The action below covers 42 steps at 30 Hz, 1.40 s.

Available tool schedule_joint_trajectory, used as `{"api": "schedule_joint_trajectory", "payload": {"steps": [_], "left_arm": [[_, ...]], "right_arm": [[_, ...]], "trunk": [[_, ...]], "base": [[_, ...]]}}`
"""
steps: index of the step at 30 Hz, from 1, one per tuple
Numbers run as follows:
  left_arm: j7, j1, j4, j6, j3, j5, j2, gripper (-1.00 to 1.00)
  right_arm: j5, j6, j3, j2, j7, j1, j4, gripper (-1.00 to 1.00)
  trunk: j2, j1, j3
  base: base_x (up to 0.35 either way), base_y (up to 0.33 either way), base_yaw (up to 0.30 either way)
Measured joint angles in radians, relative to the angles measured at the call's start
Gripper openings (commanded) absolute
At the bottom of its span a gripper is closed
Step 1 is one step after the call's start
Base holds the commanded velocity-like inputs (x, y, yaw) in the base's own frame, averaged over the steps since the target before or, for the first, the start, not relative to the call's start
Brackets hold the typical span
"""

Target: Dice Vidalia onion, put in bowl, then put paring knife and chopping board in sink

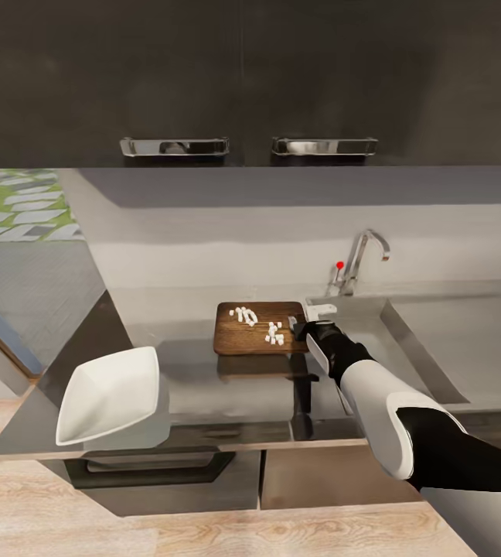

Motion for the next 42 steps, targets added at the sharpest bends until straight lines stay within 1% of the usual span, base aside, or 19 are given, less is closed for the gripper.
{"api": "schedule_joint_trajectory", "payload": {"steps": [3, 8, 20, 22, 23, 24, 42], "left_arm": [[0.0, 0.0, 0.0, 0.0, -0.001, 0.0, 0.0, 1.0], [0.0, 0.0, 0.0, 0.0, 0.0, 0.0, 0.0, 1.0], [0.0, 0.0, 0.0, 0.0, 0.0, 0.0, 0.0, 1.0], [0.0, 0.0, 0.0, 0.0, 0.0, 0.0, 0.0, 1.0], [0.0, 0.0, 0.0, 0.0, -0.001, -0.001, 0.0, 1.0], [0.0, 0.0, 0.0, 0.0, -0.001, 0.0, 0.0, 1.0], [0.0, 0.0, 0.0, 0.0, 0.0, -0.001, 0.0, 1.0]], "right_arm": [[0.0, 0.001, 0.0, 0.0, 0.0, 0.0, 0.0, -1.0], [0.0, 0.003, 0.0, 0.001, 0.0, 0.0, 0.0, -1.0], [0.0, 0.005, 0.001, 0.001, 0.0, 0.0, 0.0, -1.0], [-0.005, 0.004, 0.002, 0.002, 0.0, 0.0, 0.0, -1.0], [0.003, 0.005, 0.0, 0.001, 0.0, 0.0, 0.0, -1.0], [-0.002, 0.004, 0.0, 0.002, 0.0, 0.0, 0.0, -1.0], [0.0, 0.005, 0.0, 0.003, -0.002, 0.0, 0.002, -1.0]], "trunk": [[0.0, 0.0, 0.005], [0.0, 0.0, 0.013], [0.0, 0.0, 0.032], [0.0, 0.0, 0.035], [0.0, 0.0, 0.037], [0.0, 0.0, 0.039], [0.0, 0.0, 0.068]], "base": [[-0.021, 0.001, 0.0], [-0.231, 0.042, 0.0], [-0.253, 0.184, 0.0], [-0.058, 0.05, 0.0], [-0.023, 0.02, 0.0], [-0.012, 0.01, 0.0], [-0.001, 0.001, 0.0]]}}
